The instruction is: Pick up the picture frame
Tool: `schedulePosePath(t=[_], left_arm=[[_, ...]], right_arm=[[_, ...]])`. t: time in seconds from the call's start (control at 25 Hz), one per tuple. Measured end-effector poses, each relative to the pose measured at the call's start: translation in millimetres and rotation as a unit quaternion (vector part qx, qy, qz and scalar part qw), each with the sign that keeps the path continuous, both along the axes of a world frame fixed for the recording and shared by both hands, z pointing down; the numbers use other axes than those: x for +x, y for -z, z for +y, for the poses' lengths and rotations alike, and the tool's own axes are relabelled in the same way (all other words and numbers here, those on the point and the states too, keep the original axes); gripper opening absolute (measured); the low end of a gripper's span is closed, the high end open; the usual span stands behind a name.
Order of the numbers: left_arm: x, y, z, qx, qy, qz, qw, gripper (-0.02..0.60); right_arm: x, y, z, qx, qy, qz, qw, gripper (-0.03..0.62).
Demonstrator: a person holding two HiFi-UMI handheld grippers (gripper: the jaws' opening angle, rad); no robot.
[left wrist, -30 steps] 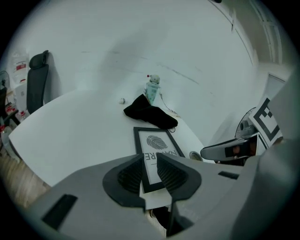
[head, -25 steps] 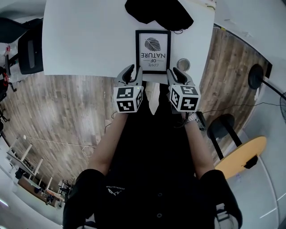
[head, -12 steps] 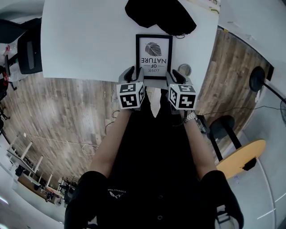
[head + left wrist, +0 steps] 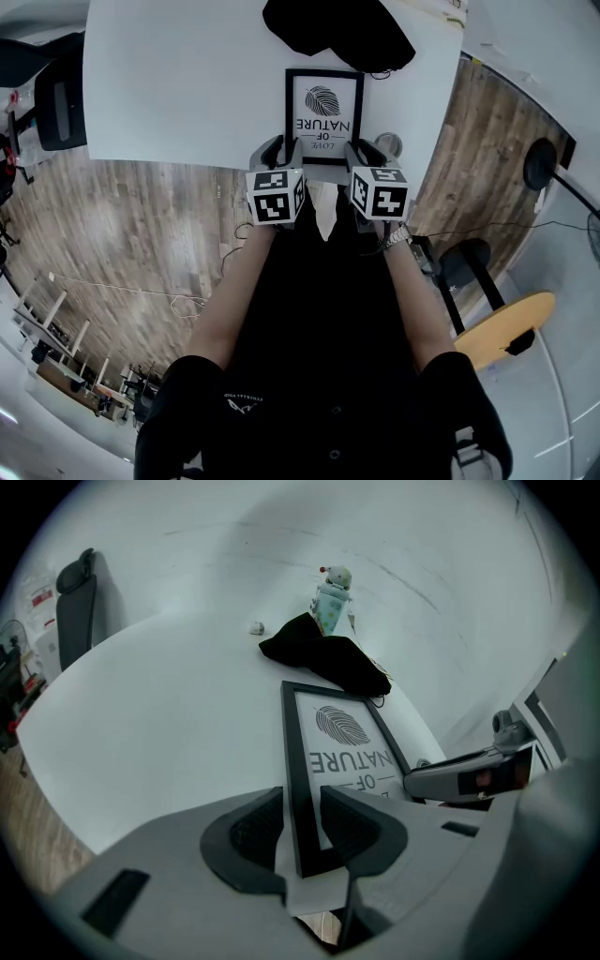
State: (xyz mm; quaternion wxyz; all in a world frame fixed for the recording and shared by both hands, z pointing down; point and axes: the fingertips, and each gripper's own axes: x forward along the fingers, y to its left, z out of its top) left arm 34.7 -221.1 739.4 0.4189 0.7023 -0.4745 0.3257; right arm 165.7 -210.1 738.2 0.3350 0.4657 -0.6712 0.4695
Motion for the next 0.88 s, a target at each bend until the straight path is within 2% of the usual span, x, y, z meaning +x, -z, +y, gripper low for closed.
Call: schedulePosePath(t=[0.24, 0.52, 0.88], left_arm=[[-0.8, -0.6, -0.5, -0.007, 0.005, 0.003, 1.0000, 0.115], [-3.7, 0.3, 3.3, -0.030, 0.024, 0.009, 0.9992, 0.072], [-4.9, 5.6, 12.9, -0.019, 0.004, 0.004, 0.9998, 0.071]], right_arm=[[-0.8, -2.4, -0.4, -0.005, -0.013, 0.007, 1.000, 0.092], [2.2, -1.1, 2.6, -0.010, -0.038, 0.016, 0.999, 0.069], [0.2, 3.3, 16.1, -0.006, -0.049, 0.014, 0.999, 0.069]])
